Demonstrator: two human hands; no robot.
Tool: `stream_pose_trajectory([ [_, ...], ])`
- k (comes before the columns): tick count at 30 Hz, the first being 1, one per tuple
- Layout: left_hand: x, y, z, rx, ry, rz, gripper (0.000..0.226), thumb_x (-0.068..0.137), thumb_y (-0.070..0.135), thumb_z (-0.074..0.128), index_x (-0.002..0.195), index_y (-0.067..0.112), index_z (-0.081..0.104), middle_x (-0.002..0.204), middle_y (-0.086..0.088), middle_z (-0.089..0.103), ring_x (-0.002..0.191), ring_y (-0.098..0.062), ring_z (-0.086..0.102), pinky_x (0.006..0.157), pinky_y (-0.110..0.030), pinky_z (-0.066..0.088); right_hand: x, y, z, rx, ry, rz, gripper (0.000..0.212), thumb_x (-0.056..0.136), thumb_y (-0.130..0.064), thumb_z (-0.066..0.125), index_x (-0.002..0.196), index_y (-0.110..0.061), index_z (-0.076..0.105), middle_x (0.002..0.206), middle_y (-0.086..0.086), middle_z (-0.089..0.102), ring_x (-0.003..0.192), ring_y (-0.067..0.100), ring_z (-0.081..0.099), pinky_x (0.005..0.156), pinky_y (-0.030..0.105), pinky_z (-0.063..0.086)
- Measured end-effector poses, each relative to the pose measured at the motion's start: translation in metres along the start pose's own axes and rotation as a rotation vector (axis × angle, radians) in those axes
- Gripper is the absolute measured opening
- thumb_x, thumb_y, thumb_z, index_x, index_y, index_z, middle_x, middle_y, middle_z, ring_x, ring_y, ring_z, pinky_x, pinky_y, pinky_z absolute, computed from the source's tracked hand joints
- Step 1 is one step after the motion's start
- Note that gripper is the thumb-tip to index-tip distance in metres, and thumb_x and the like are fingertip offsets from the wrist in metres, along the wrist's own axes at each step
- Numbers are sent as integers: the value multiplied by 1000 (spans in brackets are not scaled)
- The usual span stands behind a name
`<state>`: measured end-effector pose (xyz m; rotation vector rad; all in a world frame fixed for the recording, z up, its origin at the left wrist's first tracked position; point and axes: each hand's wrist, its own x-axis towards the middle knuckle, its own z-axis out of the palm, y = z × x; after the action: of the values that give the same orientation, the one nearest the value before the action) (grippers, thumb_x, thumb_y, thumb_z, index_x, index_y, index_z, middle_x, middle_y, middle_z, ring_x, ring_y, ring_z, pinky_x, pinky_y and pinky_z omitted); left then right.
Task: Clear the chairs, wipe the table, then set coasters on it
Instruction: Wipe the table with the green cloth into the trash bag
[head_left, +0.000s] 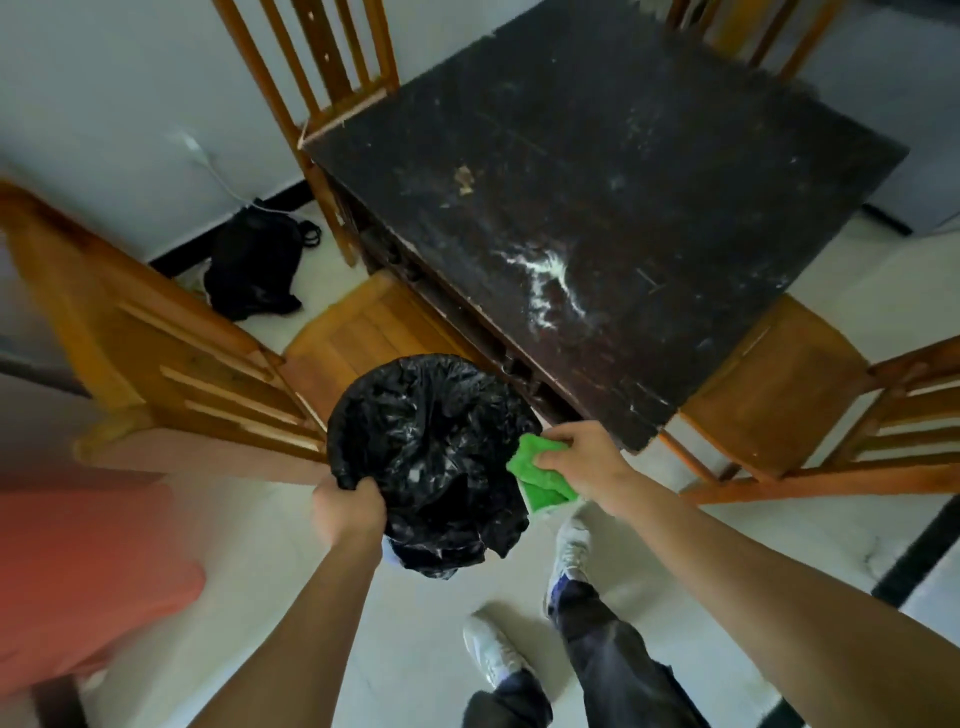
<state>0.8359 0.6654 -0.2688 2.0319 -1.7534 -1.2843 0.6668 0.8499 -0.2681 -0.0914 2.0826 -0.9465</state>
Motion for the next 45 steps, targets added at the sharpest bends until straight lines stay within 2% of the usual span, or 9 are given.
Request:
stream_pose_trajectory([
  [6, 8, 52, 5, 40, -39, 30, 22, 89, 4, 52, 110, 2, 59, 94, -18, 63, 81, -37, 57, 69, -40, 48, 48, -45, -61, 159, 265, -95, 40, 85, 3, 66, 123, -9, 64, 116, 11, 66, 106, 27, 63, 98, 43, 50],
  [14, 23, 78, 13, 146, -56, -18, 15, 89, 8, 54, 103, 5, 60, 96, -18, 64, 90, -41, 59, 79, -48, 53, 138, -60, -201, -313, 705, -26, 38, 89, -5, 60, 127, -5, 58, 126, 23, 54, 114, 40, 54, 98, 43, 42],
  [18, 18, 83, 15, 80, -73, -33, 15, 87, 0, 50, 100, 0, 59, 94, -18, 64, 85, -36, 58, 72, -39, 47, 135, -48, -166, -501, 654, -163, 34, 87, -5, 61, 121, -4, 60, 120, 24, 54, 107, 42, 50, 93, 48, 43],
  [24, 16, 87, 18, 54, -100, -69, 27, 85, 0, 48, 109, 0, 62, 99, -18, 67, 90, -37, 61, 75, -37, 49, 86, -49, -55, -554, 368, -488, 60, 73, 5, 70, 131, -9, 59, 114, 16, 55, 101, 34, 52, 84, 41, 45],
  [30, 19, 96, 15, 111, -92, -67, 14, 86, 3, 51, 96, 4, 62, 88, -17, 67, 80, -34, 62, 67, -37, 50, 53, -55, 10, -424, 6, -640, 50, 86, 3, 56, 133, -12, 58, 117, 9, 55, 109, 26, 48, 97, 37, 42],
  [34, 22, 105, 12, 124, -87, -45, 8, 86, 3, 52, 89, 3, 60, 81, -15, 62, 76, -34, 57, 66, -38, 46, 90, -77, -67, -340, 248, -619, 45, 81, 11, 53, 121, -6, 65, 106, 14, 58, 99, 22, 49, 85, 19, 33],
  [38, 34, 106, 8, 117, -64, -57, 7, 84, 3, 53, 86, 2, 59, 81, -17, 61, 80, -37, 57, 65, -36, 42, 157, -82, -168, -476, 586, -272, 35, 85, -1, 50, 116, -5, 66, 110, 25, 57, 99, 43, 53, 88, 41, 44],
  [41, 39, 104, 8, 115, -56, -62, 7, 82, 4, 53, 85, 2, 60, 84, -19, 63, 82, -39, 59, 67, -38, 45, 156, -83, -161, -527, 567, -125, 34, 90, -5, 54, 124, -4, 59, 121, 25, 50, 108, 43, 48, 92, 45, 42],
  [45, 38, 105, 11, 113, -55, -68, 8, 82, 4, 54, 86, 5, 61, 86, -19, 64, 83, -39, 60, 71, -42, 49, 125, -77, -93, -625, 379, -433, 40, 88, -6, 62, 128, -10, 59, 114, 21, 54, 102, 37, 50, 88, 40, 44],
])
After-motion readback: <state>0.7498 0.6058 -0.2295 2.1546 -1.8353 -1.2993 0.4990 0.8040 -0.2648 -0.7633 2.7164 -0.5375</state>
